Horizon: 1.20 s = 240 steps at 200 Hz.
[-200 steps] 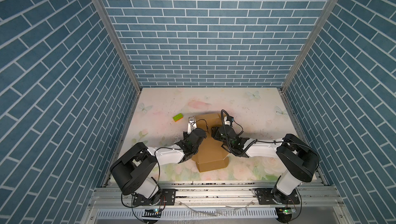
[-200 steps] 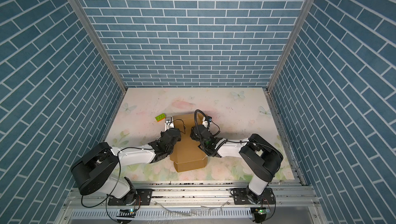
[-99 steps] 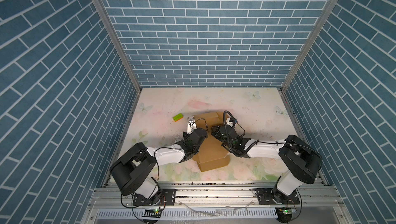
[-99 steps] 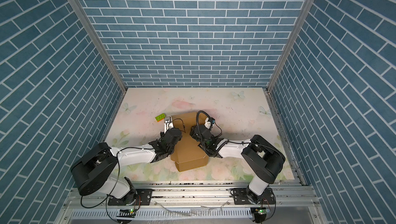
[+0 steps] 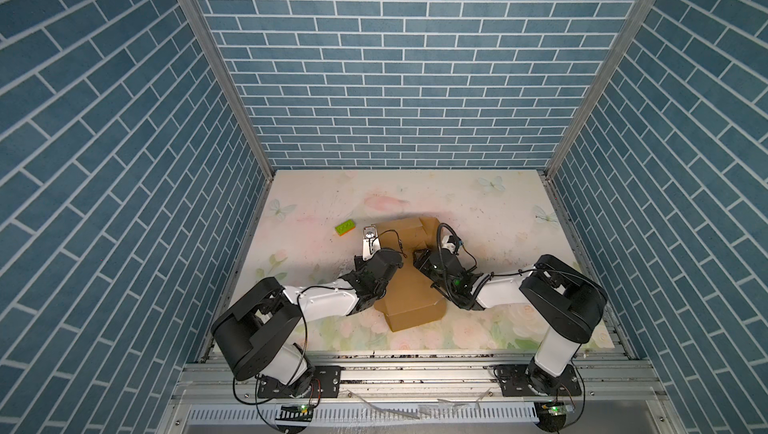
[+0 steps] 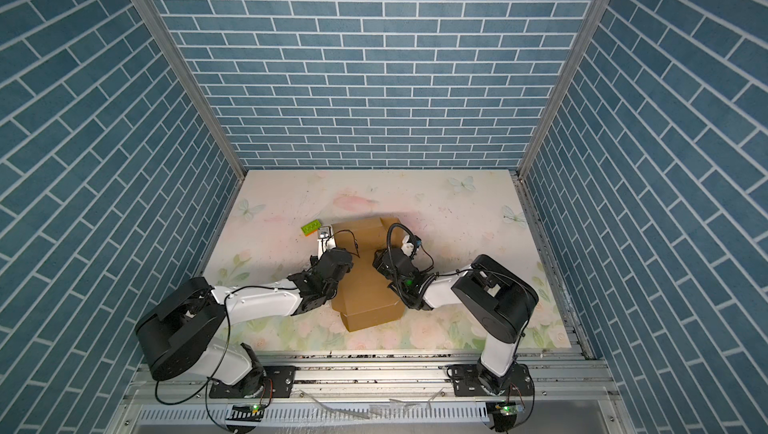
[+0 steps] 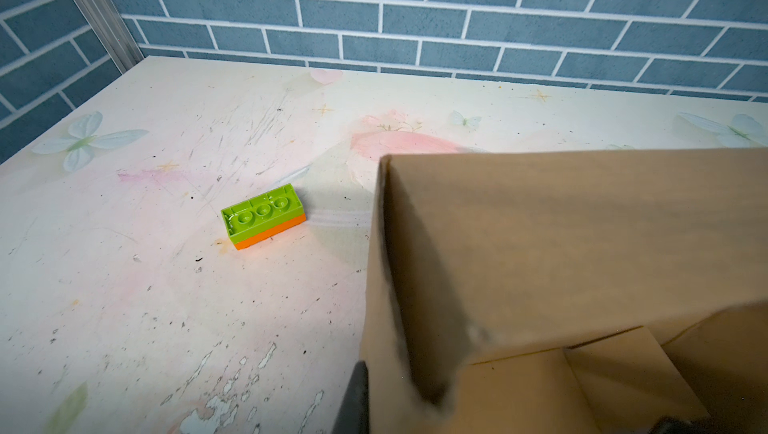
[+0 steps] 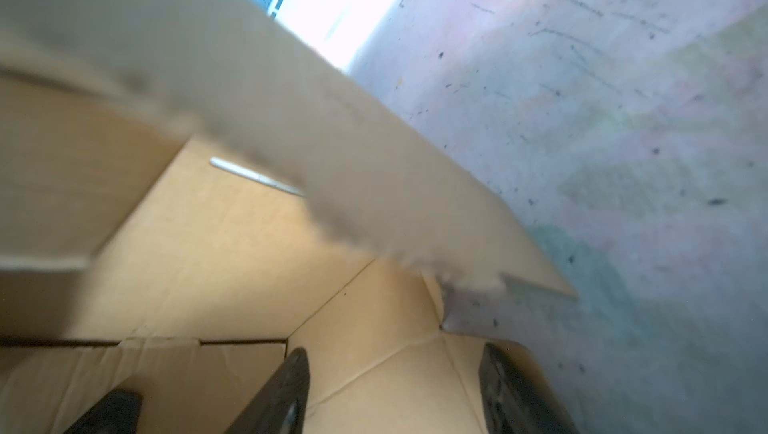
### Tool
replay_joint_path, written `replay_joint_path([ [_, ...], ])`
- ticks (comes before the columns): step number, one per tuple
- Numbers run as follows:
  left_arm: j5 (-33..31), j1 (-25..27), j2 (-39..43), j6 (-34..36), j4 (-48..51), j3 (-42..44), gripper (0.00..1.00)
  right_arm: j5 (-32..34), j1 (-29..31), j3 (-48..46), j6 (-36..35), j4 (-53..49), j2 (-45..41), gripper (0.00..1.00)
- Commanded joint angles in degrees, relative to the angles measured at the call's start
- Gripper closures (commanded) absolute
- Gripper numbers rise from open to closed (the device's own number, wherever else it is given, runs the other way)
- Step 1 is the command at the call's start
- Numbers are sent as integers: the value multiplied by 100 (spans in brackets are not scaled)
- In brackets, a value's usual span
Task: Fold the paper box
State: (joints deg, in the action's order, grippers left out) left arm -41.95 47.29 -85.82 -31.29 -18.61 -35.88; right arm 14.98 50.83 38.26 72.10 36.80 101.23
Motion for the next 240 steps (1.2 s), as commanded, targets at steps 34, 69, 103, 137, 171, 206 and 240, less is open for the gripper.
replay_joint_path([
  [34,-43,44,109,-25,23,-36,90,83,-72,36,-724,706,297,35],
  [69,-15,49,41,-45,-63,-15,90,22,-57,94,-1235,1059,440,35],
  [103,-9,53,-9,-59,-96,-33,90,-14,49,155,-1680,1235,486,35],
  [137,-5,53,-48,-77,-103,-42,90,-12,107,212,-2063,1269,484,35],
  [171,-4,55,-67,-95,-99,-45,90,-74,241,283,-2383,1325,542,35],
  [206,-5,70,-101,-99,-93,-68,90,-127,295,341,-2554,1270,647,35],
  [240,-2,79,-101,-101,-92,-75,90,-110,322,351,-2741,1225,743,35],
])
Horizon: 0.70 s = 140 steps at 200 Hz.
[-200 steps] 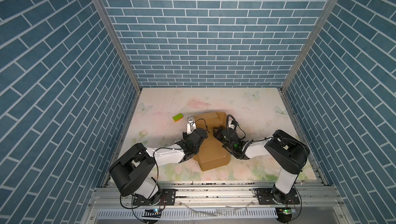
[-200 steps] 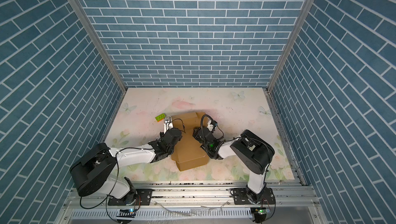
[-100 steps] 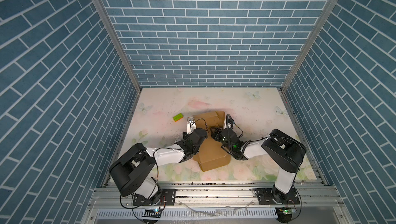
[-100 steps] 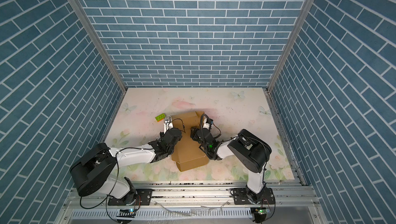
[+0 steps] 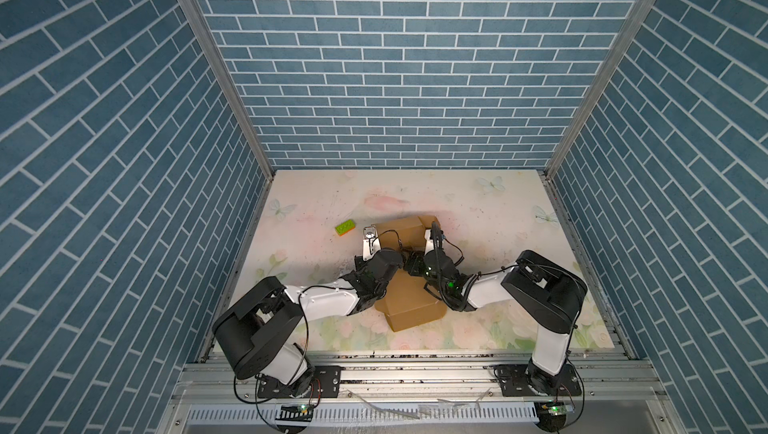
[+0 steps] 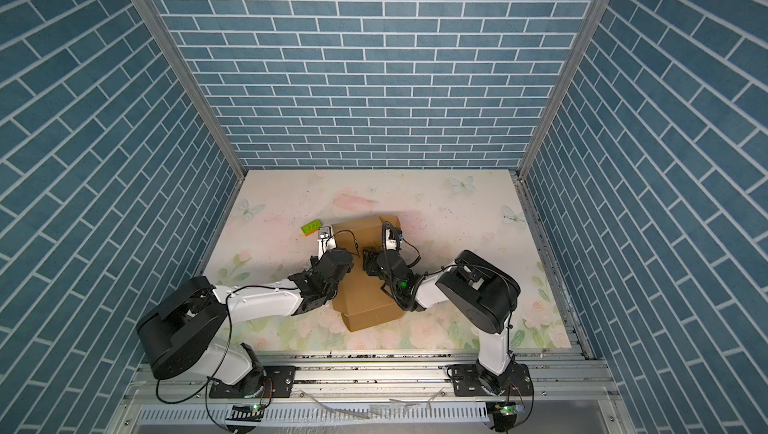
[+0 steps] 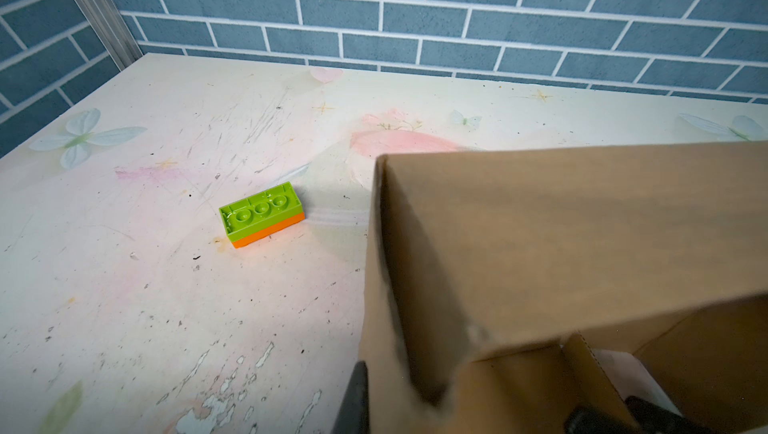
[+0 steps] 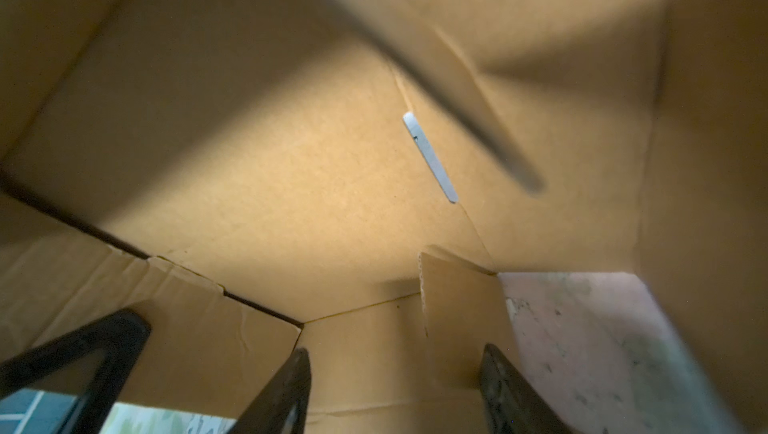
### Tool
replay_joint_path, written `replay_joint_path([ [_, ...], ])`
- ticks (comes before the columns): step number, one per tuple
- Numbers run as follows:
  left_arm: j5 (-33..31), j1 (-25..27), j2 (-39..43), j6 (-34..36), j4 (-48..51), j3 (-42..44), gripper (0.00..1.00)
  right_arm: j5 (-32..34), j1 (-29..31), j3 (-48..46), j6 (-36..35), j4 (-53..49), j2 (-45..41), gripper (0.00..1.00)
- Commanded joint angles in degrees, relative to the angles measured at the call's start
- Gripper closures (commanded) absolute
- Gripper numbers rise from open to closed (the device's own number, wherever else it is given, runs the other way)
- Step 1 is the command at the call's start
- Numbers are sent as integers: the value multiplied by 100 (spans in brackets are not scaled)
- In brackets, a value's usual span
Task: Fold the paper box
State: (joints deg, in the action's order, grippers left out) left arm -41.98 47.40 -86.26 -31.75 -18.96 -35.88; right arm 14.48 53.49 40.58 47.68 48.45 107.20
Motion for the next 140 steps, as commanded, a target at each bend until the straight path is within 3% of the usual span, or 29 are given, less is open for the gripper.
replay_joint_path([
  [1,3,68,-58,-58,-56,-76,90,-59,56,118,-301,51,154,35],
  [140,-29,77,-93,-19,-43,-78,90,-263,375,397,-1428,453,1044,36],
])
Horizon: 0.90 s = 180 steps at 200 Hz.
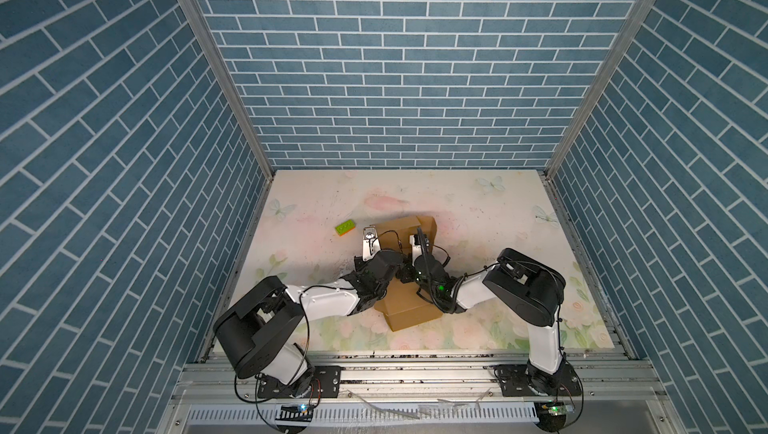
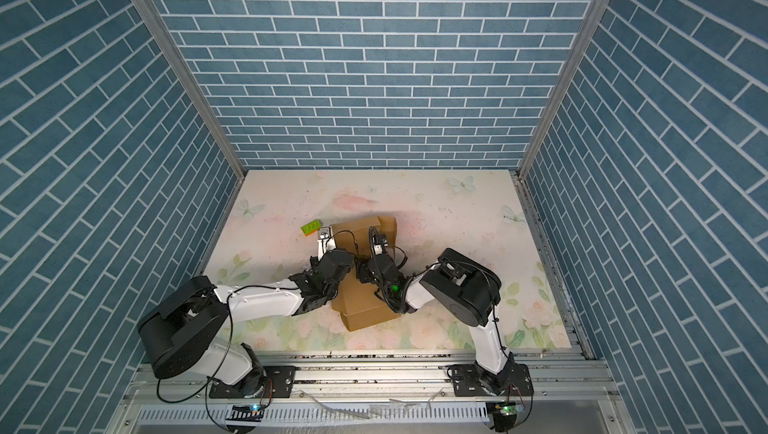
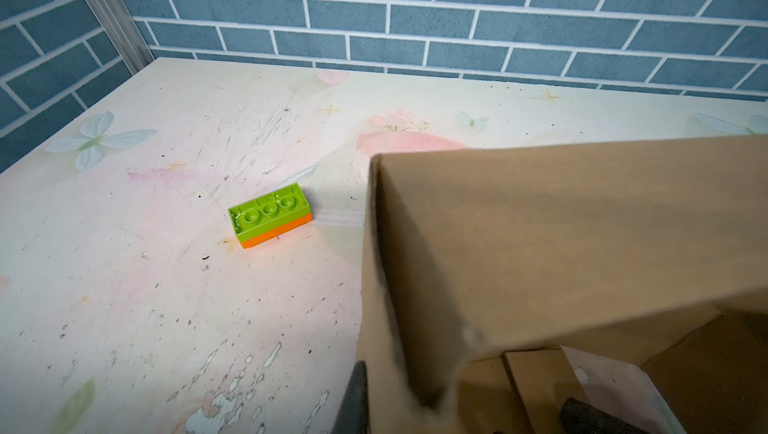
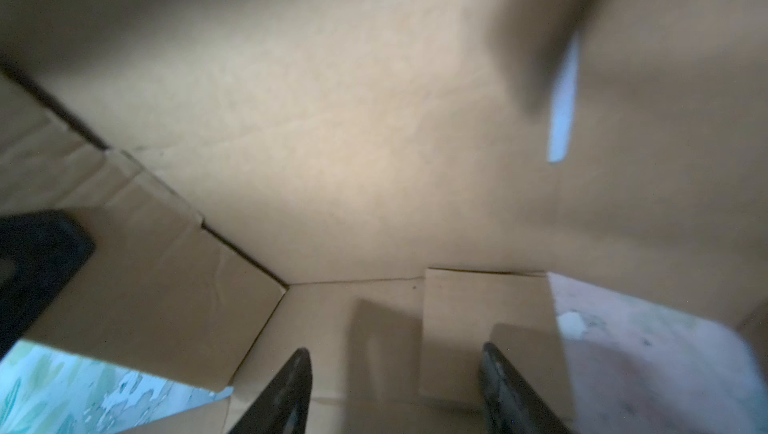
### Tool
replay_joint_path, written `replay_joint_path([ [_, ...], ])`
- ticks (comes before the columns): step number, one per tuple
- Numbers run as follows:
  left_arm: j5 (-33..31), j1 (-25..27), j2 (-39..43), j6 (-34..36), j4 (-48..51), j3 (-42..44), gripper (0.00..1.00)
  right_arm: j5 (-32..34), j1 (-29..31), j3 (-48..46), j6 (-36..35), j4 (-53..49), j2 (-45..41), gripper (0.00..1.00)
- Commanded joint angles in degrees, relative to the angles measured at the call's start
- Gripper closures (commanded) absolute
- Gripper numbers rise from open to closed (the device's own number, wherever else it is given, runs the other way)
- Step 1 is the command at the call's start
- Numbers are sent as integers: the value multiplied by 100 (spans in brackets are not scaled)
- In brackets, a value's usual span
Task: Fold the paper box
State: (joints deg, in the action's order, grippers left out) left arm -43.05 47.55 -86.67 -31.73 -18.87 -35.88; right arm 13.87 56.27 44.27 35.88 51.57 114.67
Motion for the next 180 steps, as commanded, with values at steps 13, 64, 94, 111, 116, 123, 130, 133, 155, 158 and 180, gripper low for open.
replay_joint_path([
  [13,60,61,-68,-23,-47,-75,89,-226,94,45,-232,132,367,36],
  [64,26,61,-87,-10,-73,-24,89,-122,98,-240,-238,344,39,36],
  [94,-36,61,-51,6,-79,1,89,-10,102,-706,-376,498,-575,37],
  [111,-59,61,-38,13,-82,25,89,102,104,-1008,-515,469,-1038,37],
  [116,-72,56,-41,26,-84,18,89,136,98,-1091,-568,434,-1156,37],
  [123,-69,61,-41,25,-89,19,89,174,104,-1199,-618,362,-1374,37],
  [130,-72,61,-40,26,-86,13,89,204,95,-1295,-683,277,-1606,37],
  [133,-69,57,-41,35,-82,12,90,218,102,-1348,-721,232,-1705,37],
  [155,-59,57,-59,66,-70,-16,89,300,98,-1621,-895,-207,-2518,38],
  [158,-63,55,-58,74,-66,-23,89,332,95,-1662,-906,-259,-2627,38],
  [180,-59,61,-82,74,-73,-44,89,417,-14,-1917,-1108,-644,-3396,40],
])
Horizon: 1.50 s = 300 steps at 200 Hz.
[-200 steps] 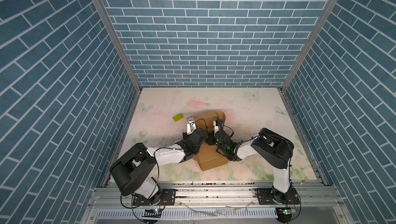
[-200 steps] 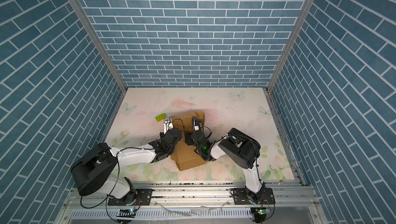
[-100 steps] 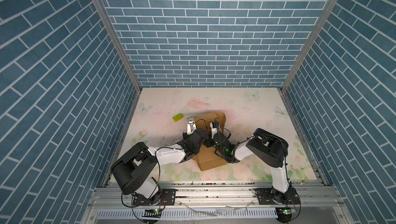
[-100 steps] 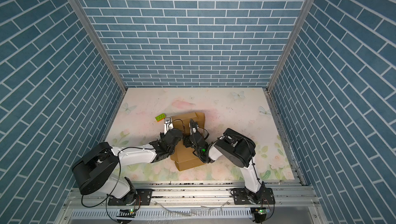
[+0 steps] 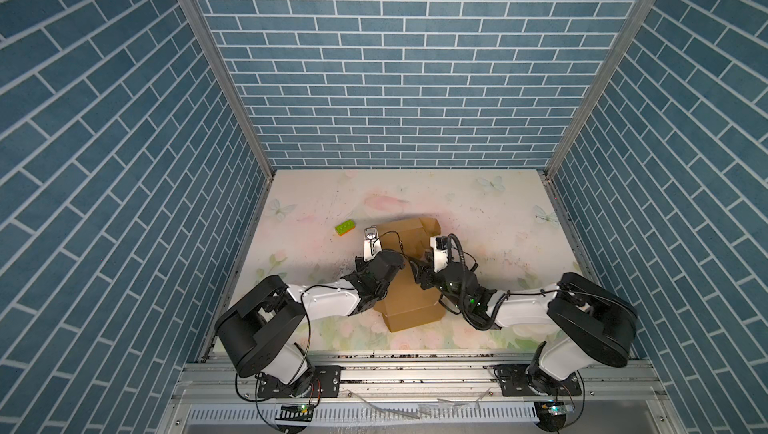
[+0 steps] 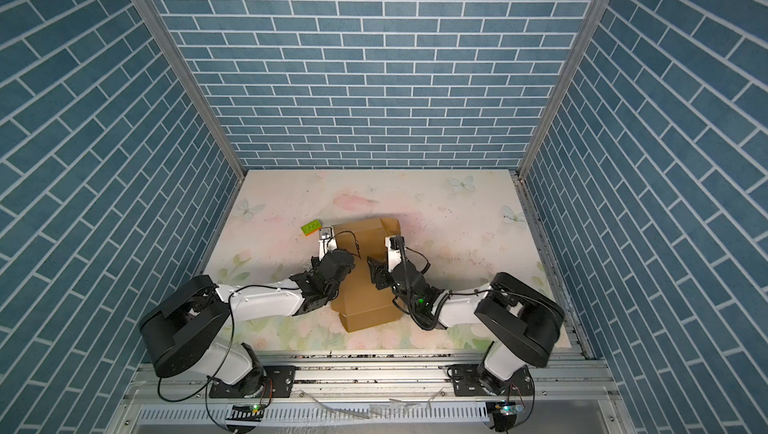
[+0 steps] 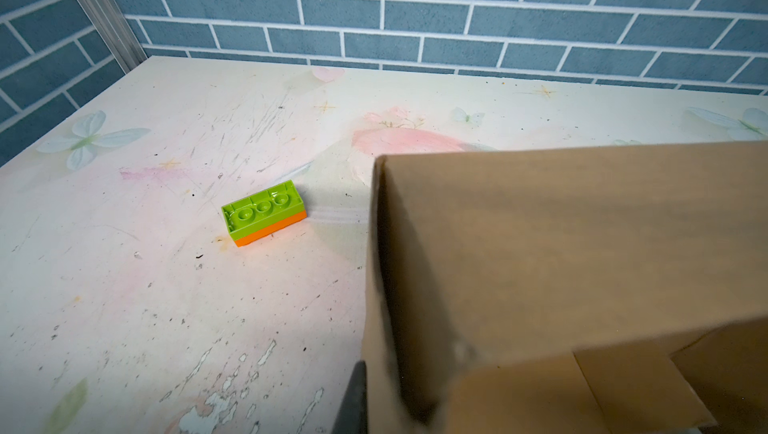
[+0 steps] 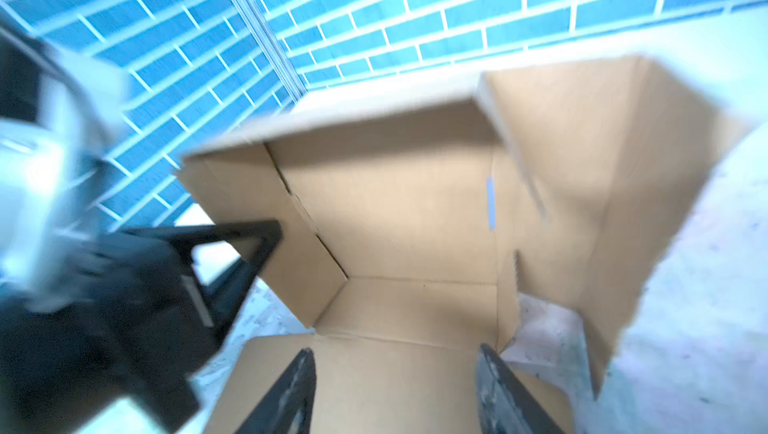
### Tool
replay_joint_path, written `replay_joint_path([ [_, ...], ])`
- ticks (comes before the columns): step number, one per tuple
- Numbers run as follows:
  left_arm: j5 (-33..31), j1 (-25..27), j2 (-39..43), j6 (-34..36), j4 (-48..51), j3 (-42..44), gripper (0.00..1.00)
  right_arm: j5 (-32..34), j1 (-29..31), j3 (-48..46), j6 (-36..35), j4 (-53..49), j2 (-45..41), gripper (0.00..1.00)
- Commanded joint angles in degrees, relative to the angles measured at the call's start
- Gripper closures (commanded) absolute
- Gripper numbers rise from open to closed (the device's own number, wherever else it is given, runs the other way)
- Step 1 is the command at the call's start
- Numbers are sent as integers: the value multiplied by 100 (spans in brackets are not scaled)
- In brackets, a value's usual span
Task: Fold the paper box
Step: 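Withdraw the right gripper from the box and lift it clear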
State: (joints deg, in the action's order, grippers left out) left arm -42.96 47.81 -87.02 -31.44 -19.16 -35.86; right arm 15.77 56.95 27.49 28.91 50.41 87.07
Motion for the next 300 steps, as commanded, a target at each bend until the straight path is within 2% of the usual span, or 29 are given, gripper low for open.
replay_joint_path([
  [1,-65,31,-49,48,-44,-49,89,226,-98,-250,-411,-535,-655,40],
  [17,-46,35,-67,42,-41,-71,90,8,-447,-461,-342,-643,-1164,40],
  [30,-33,35,-59,29,-42,-71,89,-416,-900,-612,-156,-649,-1438,40],
  [60,-39,35,-12,29,-22,-68,89,-1381,-1990,-718,193,-643,-1515,41],
  [85,-24,35,18,50,-10,-69,89,-2037,-2677,-660,483,-273,-953,41],
  [98,14,35,44,90,-95,-27,89,-2892,-2984,-437,535,-55,-436,41],
  [125,87,35,67,139,-198,20,89,-3895,-3415,-133,671,851,694,41],
  [162,197,33,113,242,-423,164,89,-4176,-3524,492,486,829,1603,41],
  [201,262,35,91,330,-600,218,89,-4464,-3506,1081,348,416,1985,41],
  [245,244,35,-30,334,-620,101,89,-4788,-3374,1071,331,86,1602,42],
  [300,271,35,-132,335,-543,-64,89,-4855,-3058,768,132,-210,1042,42],
])
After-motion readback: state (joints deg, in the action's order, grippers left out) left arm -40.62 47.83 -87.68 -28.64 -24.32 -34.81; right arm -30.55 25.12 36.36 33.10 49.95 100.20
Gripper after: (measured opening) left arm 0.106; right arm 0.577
